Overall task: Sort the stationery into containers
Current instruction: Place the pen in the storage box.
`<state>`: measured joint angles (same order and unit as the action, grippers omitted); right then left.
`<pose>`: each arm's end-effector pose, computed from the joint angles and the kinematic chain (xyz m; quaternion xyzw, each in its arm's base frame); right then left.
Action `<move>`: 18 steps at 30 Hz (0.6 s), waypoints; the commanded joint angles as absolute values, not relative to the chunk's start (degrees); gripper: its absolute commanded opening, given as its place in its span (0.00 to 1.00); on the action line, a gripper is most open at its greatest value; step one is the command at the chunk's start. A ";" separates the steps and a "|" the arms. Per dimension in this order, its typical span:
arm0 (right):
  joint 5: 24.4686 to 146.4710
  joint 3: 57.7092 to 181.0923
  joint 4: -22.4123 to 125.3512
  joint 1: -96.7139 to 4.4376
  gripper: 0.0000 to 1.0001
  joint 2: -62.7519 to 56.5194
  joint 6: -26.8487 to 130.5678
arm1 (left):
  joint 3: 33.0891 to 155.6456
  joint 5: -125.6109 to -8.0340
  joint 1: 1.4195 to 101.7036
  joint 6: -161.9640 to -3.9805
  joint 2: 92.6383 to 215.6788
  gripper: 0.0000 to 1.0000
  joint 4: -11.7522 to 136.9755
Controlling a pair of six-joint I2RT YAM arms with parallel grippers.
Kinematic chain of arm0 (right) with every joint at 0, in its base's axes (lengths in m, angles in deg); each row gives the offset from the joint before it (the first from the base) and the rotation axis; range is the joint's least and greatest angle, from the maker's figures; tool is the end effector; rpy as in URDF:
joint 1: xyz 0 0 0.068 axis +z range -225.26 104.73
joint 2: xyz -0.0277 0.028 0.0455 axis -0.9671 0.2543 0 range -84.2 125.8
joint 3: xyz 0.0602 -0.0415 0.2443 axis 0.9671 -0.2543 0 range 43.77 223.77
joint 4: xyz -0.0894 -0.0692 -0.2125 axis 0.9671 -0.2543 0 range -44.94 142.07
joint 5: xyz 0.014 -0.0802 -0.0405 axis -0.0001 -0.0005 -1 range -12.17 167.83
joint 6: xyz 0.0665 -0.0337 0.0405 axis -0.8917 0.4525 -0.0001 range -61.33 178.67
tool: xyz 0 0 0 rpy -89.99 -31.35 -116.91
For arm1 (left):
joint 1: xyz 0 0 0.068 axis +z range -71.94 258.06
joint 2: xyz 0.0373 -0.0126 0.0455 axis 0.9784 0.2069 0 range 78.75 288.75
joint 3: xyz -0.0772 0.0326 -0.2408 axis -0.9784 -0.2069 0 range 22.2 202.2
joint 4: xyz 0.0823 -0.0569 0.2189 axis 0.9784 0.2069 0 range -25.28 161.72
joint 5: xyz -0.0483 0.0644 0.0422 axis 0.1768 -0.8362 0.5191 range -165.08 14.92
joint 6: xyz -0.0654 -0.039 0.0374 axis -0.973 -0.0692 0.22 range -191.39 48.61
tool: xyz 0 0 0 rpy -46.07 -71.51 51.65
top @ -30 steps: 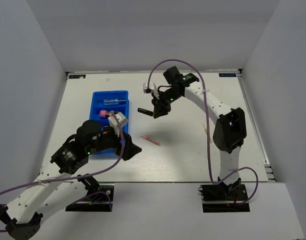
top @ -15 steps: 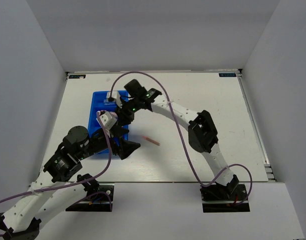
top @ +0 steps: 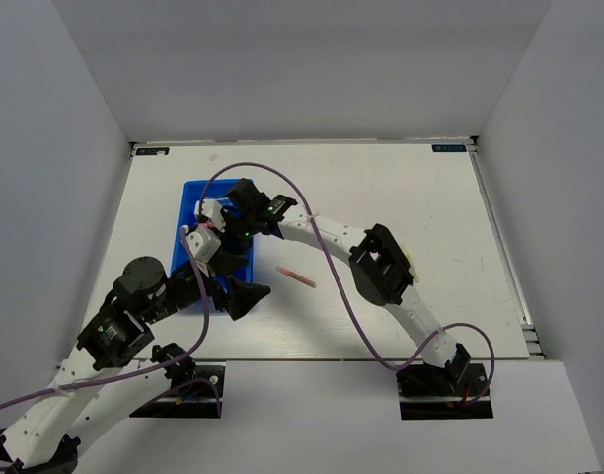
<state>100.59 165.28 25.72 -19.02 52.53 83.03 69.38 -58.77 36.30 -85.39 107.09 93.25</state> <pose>0.2740 0.4620 0.1867 -0.6400 0.6295 0.2835 0.3373 0.0895 -0.1081 0.3343 0.2703 0.7125 -0.3943 0.5135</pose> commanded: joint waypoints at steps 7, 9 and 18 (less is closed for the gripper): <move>97.16 166.11 28.07 -18.75 0.53 50.80 87.77 | 69.48 -59.79 36.31 -85.36 106.00 1.00 95.04; 98.65 165.94 28.07 -18.58 0.65 49.76 87.42 | 69.75 -59.97 36.31 -85.37 105.91 1.00 95.30; 100.95 166.64 27.54 -18.22 0.14 43.26 78.37 | 75.45 -58.83 36.31 -86.60 108.10 0.52 99.77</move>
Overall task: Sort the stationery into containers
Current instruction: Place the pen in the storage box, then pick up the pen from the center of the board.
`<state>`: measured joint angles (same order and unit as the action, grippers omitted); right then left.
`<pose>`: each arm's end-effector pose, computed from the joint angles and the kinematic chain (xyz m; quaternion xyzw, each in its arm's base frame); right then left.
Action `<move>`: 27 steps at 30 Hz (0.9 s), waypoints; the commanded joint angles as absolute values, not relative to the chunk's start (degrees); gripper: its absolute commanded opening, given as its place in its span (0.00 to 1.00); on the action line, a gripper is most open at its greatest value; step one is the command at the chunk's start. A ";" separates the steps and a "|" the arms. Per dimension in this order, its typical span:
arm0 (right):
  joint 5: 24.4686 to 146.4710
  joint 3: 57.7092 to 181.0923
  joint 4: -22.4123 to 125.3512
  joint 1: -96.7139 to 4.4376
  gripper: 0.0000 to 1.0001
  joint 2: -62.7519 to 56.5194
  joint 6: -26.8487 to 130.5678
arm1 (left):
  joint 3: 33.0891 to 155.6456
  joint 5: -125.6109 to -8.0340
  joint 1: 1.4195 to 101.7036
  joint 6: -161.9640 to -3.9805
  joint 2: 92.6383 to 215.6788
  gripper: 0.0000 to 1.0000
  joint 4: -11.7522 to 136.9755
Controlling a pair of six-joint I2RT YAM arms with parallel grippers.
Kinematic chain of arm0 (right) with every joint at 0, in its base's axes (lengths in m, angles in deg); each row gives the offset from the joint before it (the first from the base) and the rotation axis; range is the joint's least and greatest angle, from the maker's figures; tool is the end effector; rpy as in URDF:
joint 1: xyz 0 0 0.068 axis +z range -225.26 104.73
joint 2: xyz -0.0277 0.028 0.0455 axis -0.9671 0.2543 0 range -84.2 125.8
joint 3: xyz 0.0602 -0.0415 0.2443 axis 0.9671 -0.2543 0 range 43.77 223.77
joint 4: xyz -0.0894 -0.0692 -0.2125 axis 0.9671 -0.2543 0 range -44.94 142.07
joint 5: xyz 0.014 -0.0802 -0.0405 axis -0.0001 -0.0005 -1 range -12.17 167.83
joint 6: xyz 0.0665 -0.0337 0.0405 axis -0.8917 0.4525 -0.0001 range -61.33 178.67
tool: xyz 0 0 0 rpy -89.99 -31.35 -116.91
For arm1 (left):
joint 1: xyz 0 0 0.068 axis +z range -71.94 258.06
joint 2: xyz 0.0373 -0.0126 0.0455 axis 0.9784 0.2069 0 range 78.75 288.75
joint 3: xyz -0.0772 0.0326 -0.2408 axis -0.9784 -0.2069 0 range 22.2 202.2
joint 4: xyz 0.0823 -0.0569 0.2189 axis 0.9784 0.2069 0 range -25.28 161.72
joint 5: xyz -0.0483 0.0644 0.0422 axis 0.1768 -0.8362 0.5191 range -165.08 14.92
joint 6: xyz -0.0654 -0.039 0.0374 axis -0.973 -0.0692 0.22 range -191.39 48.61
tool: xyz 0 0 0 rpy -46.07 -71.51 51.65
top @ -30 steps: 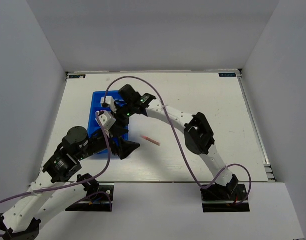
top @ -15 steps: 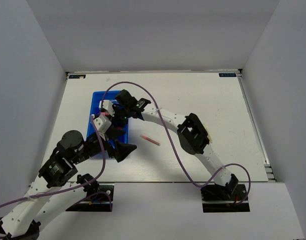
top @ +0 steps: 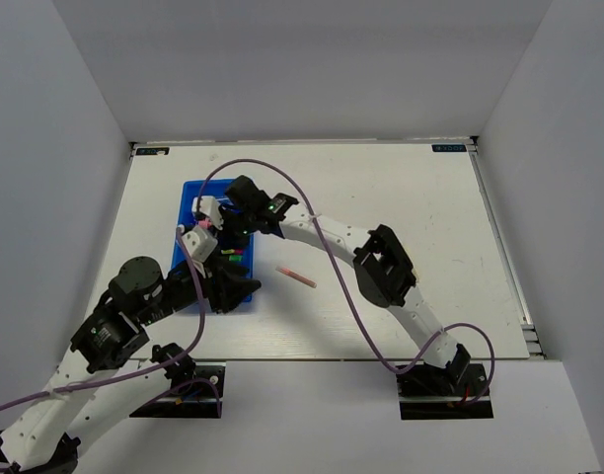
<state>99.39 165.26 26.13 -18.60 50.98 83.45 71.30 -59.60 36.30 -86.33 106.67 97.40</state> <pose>0.2712 0.4623 0.2009 -0.6402 0.6218 0.2776 0.3555 0.0851 -0.1028 0.3358 0.2609 0.7267 -0.3895 0.5022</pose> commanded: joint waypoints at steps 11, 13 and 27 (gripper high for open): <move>65.78 157.76 23.79 -27.24 0.19 30.42 74.67 | 83.02 -61.10 36.31 -78.43 117.24 0.31 115.42; 71.05 154.87 15.83 -33.82 0.54 28.57 72.83 | 83.37 -60.76 36.31 -73.72 122.40 0.46 119.62; 109.55 106.53 13.22 -52.50 0.00 -12.99 85.92 | 86.07 -56.80 35.35 -38.44 155.46 0.70 104.97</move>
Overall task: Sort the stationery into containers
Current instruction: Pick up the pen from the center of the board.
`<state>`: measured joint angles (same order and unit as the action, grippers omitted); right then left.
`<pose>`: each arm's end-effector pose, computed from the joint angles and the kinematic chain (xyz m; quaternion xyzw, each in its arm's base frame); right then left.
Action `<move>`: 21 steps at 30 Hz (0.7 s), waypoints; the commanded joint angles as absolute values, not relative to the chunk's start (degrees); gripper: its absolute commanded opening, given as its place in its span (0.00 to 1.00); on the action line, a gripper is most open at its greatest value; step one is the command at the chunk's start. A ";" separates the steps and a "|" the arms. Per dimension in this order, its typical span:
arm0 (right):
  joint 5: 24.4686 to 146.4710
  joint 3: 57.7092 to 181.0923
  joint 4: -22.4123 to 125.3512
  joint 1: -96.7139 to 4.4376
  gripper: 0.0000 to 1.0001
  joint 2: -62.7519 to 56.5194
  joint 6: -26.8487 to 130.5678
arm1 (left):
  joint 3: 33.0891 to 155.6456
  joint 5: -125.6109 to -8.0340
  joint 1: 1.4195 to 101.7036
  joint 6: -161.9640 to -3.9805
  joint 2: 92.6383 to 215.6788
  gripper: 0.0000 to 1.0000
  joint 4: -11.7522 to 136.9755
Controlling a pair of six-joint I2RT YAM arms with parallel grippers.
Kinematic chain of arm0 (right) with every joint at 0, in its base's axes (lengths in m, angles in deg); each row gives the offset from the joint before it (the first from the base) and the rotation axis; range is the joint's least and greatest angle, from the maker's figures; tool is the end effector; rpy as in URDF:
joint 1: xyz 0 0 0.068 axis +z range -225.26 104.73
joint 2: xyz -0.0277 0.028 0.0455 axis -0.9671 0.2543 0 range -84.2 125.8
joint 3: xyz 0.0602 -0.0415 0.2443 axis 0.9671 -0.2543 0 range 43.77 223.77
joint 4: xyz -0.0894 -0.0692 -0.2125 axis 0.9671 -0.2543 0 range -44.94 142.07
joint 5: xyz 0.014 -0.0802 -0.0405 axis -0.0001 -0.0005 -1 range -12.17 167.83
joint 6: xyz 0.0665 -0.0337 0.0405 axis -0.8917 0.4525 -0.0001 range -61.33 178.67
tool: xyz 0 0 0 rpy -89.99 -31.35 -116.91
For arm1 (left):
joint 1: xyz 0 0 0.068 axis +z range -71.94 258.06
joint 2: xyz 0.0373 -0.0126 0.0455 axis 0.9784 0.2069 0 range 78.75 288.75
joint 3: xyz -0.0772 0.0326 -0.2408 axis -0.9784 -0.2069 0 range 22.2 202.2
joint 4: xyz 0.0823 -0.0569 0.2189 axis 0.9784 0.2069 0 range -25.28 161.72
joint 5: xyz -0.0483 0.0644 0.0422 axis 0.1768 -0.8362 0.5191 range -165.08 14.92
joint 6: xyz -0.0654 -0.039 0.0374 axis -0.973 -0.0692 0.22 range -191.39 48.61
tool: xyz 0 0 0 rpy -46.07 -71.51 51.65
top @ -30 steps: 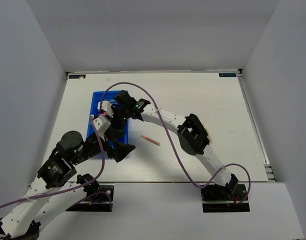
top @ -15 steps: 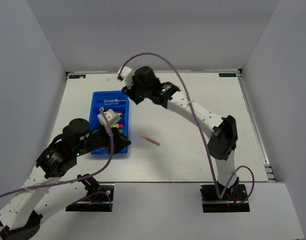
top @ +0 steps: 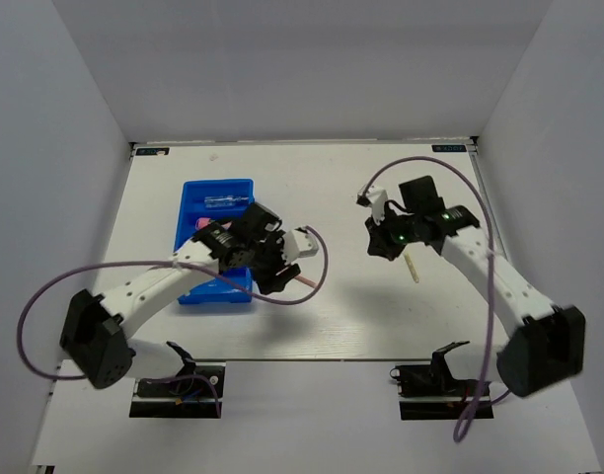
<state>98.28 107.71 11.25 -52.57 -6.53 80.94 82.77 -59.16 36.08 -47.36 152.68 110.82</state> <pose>0.2498 0.1328 0.2417 -0.4083 0.8455 0.1702 0.2991 0.1770 -0.1869 0.2309 0.5510 0.7814 -0.1727 0.2368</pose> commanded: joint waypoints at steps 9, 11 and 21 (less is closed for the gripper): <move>112.98 98.70 14.18 -55.65 0.70 -22.41 83.72 | 104.88 -55.75 33.76 -25.79 180.76 0.54 114.98; 112.72 97.91 14.88 -56.10 0.70 -22.58 83.37 | 105.61 -54.00 34.11 -24.55 182.02 0.40 115.96; 112.55 96.68 14.80 -58.22 0.70 -24.52 84.07 | 102.01 -50.40 36.58 -22.26 183.69 0.43 114.11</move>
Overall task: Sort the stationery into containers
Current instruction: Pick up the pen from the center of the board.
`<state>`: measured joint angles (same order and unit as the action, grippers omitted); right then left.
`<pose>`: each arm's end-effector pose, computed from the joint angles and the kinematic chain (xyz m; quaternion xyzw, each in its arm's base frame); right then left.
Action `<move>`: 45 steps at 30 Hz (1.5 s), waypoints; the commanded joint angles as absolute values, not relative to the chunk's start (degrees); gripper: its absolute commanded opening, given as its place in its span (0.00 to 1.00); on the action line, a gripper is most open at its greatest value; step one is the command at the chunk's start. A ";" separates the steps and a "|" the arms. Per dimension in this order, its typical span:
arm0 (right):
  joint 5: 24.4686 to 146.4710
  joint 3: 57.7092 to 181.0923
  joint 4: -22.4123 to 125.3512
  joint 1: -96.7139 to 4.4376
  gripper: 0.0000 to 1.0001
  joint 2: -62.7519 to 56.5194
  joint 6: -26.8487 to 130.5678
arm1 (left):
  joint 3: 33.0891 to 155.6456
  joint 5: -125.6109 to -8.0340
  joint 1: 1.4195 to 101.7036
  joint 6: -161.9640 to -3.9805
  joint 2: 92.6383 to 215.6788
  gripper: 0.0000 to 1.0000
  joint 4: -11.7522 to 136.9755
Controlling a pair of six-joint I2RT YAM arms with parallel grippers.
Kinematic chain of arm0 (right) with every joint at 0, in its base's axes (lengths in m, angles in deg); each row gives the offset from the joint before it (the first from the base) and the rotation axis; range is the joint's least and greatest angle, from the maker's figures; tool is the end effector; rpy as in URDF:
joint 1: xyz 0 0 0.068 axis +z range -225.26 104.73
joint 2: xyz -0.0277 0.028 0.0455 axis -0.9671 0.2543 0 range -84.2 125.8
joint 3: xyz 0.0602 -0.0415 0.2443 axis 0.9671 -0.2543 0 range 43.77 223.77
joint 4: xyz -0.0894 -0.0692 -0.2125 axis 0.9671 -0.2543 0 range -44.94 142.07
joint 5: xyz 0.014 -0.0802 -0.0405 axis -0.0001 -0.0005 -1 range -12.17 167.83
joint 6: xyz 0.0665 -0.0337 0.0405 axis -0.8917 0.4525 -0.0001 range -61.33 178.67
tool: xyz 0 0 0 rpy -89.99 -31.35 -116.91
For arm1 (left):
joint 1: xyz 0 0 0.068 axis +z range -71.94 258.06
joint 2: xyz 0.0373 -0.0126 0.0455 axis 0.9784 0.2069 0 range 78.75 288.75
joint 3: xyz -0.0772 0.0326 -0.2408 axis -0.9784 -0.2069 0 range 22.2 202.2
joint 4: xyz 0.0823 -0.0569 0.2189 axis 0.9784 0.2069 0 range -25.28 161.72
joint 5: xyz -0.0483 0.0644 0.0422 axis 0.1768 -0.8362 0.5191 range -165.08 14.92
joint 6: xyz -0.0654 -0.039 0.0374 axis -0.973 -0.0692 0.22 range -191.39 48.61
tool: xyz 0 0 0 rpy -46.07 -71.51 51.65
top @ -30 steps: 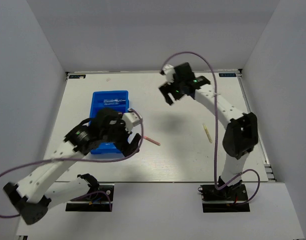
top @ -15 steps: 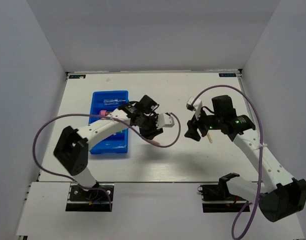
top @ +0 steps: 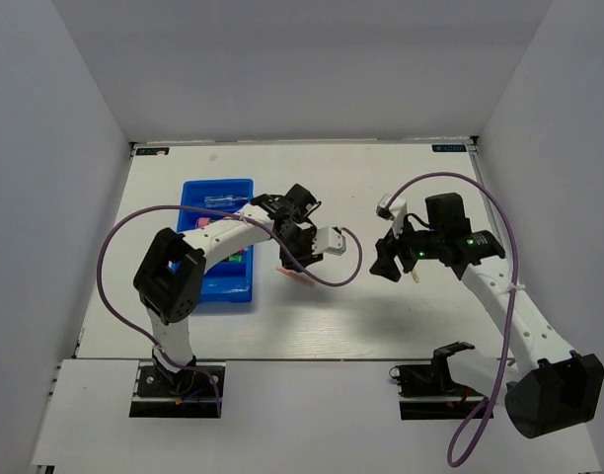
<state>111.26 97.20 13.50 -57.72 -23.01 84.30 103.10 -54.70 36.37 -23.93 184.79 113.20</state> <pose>0.2017 0.1069 0.2596 -0.4265 0.7873 0.2412 0.3742 0.2482 -0.2559 0.1712 0.7017 0.6763 -0.1678 0.1489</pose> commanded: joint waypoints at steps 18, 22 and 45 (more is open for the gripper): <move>113.60 95.97 13.48 -58.83 0.70 -24.78 85.57 | 94.71 -53.37 35.87 -21.65 184.93 0.61 104.97; 114.04 95.97 13.31 -58.92 0.70 -24.52 85.83 | 94.53 -54.52 35.61 -21.03 185.54 0.62 102.08; 114.57 95.88 12.34 -59.53 0.70 -24.87 86.54 | 93.21 -54.25 35.87 -21.56 191.25 0.28 99.61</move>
<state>113.09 96.37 12.86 -58.82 -23.77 86.12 94.66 -54.24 35.84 -21.79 188.88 100.00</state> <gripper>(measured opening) 0.702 0.295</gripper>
